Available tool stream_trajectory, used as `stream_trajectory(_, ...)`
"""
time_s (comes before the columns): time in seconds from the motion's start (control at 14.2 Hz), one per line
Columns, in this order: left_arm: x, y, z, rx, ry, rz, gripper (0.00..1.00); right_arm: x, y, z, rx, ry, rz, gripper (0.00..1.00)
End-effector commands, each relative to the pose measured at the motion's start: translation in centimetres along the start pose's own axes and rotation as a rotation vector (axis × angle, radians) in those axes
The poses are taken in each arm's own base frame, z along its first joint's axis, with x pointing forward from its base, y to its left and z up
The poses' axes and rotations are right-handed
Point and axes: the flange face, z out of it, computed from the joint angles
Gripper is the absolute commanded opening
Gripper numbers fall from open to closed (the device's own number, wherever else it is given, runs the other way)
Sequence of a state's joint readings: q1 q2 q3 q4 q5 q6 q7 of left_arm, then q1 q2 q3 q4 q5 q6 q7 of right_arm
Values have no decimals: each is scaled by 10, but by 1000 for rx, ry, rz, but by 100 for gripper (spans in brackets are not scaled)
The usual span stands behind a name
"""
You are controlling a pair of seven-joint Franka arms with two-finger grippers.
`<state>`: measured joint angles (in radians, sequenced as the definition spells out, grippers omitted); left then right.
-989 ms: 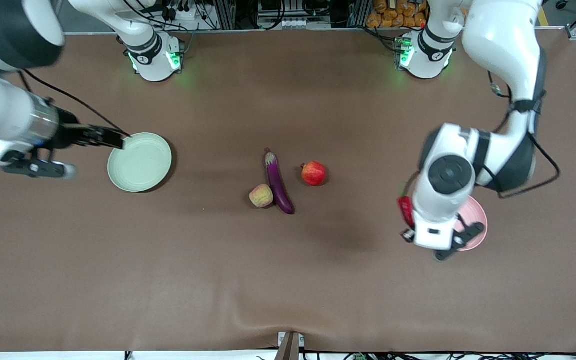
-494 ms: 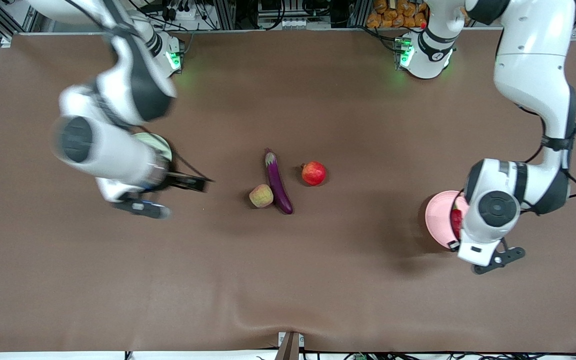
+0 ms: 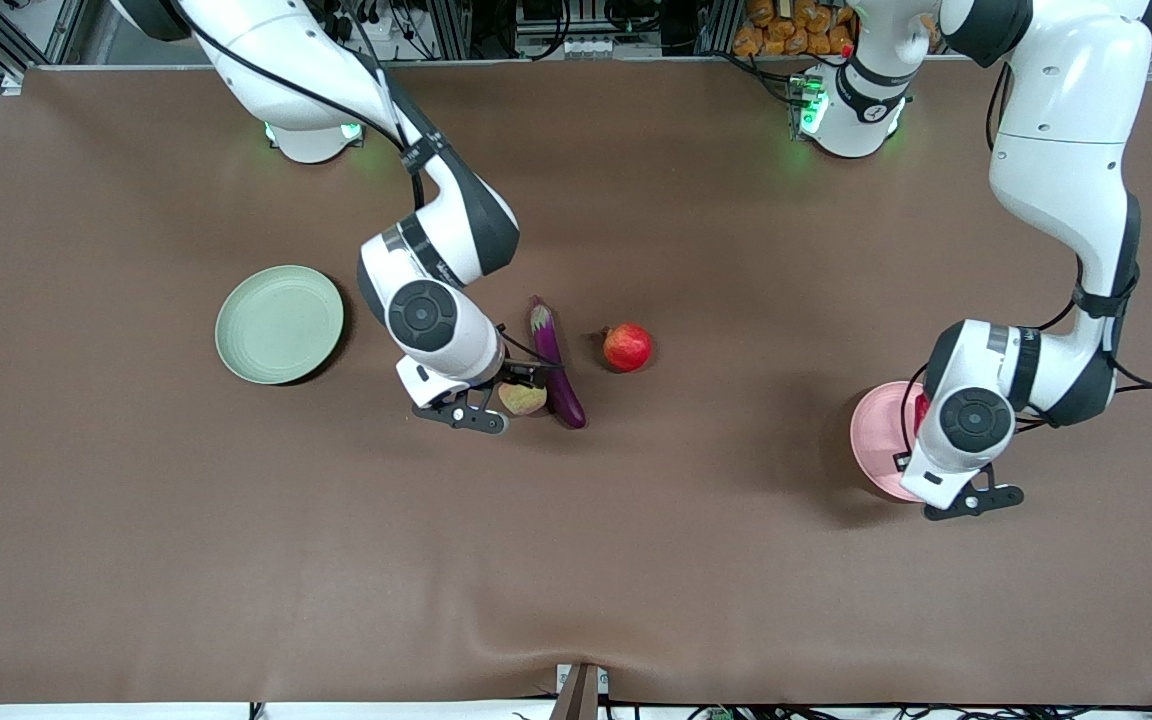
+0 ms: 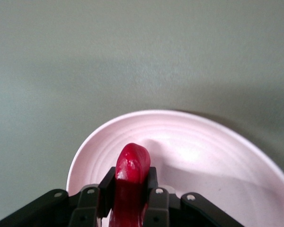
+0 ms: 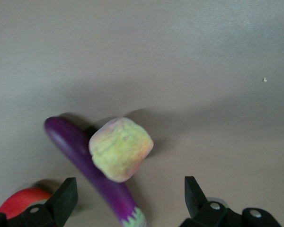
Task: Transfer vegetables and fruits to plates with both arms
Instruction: 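Lower the chili onto the pink plate while the right gripper grasps the apple, then open the left gripper on the chili while the right gripper carries the apple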
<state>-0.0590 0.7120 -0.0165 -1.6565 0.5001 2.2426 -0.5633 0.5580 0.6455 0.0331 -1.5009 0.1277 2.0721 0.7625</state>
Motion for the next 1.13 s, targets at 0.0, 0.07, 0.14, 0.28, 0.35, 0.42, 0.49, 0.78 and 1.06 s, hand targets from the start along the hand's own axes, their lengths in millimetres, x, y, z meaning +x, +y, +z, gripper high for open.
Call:
stream_trajectory(0.0,1,-9,-4,31,29,26,0,2,-9,15,-3,48,29,100)
stream_trajectory(0.07,2,-10,-5,31,31,23,0,1,-13,24,1,52,24,100)
stream_trajectory(0.14,2,-9,-4,30,31,26,0,0,-16,32,5,58,21,100)
stream_trajectory(0.28,4,-8,-5,29,35,26,0,-9,-25,49,-3,54,2,100)
stream_trajectory(0.35,4,-7,-3,27,36,27,2,-9,-26,52,4,60,2,100)
stream_trajectory(0.42,6,-7,-6,24,43,24,25,-9,-28,58,8,63,15,100)
stream_trajectory(0.49,10,-10,-7,25,49,23,80,-12,-31,66,10,67,29,100)
stream_trajectory(0.78,14,-15,-15,24,63,22,100,-5,-26,67,-3,85,16,3)
stream_trajectory(1.06,30,-18,-40,9,110,-4,100,18,10,28,-88,-15,12,0)
